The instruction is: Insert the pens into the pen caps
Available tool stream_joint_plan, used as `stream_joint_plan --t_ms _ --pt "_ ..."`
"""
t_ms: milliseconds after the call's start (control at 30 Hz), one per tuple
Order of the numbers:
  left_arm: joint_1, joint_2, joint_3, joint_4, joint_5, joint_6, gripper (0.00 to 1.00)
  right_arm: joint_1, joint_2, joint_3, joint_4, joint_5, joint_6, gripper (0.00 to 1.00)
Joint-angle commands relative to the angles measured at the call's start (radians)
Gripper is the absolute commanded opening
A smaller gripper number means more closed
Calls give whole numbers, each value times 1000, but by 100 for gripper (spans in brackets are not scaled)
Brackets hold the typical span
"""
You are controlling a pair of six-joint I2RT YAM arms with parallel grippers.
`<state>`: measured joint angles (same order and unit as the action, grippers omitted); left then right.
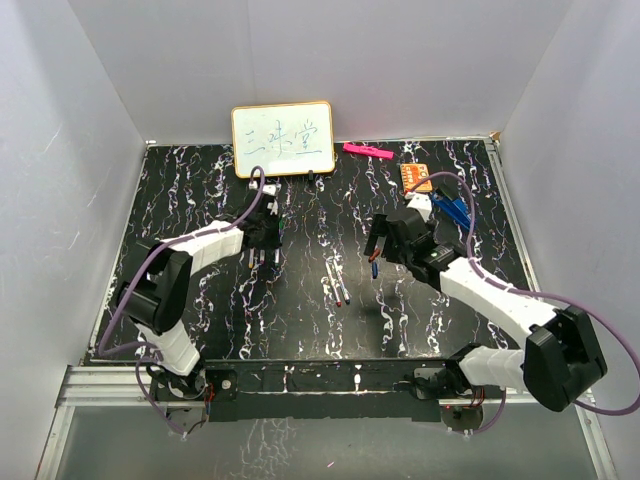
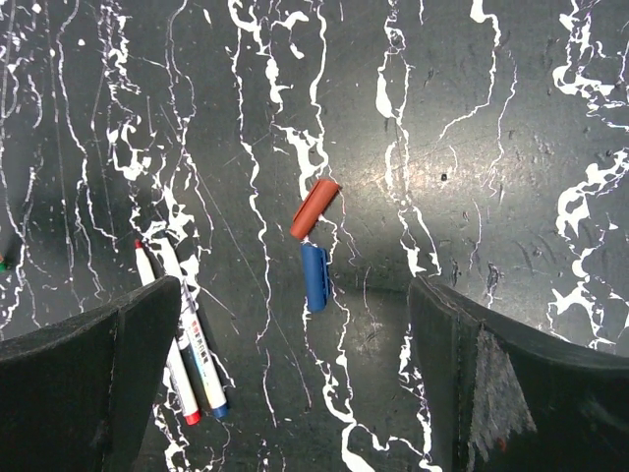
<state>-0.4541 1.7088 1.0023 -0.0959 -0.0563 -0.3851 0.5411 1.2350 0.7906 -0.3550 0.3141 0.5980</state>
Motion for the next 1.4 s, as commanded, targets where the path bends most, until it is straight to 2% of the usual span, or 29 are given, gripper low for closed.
stream_joint_plan --t_ms 0,300,400,533,933,1067,1367 --pt "8 32 53 -53 -56 17 0 -3 -70 -11 81 5 -12 98" --pt "8 85 87 -90 -77 -8 8 -3 -80 -22 96 -15 -15 98" --pt "8 86 86 -89 -73 -14 18 -3 -80 -28 104 -18 -15 98" --pt "8 79 92 -91 -73 -18 25 -3 -83 -33 112 -18 -16 98" --pt "4 -60 127 -105 -22 -15 31 -3 -88 -37 129 -33 -36 98" --pt "-43 -113 106 -99 23 -24 32 -3 -92 -42 131 -25 -37 98" --pt "-262 -112 45 -101 37 -114 32 -4 -119 -51 98 42 -30 98"
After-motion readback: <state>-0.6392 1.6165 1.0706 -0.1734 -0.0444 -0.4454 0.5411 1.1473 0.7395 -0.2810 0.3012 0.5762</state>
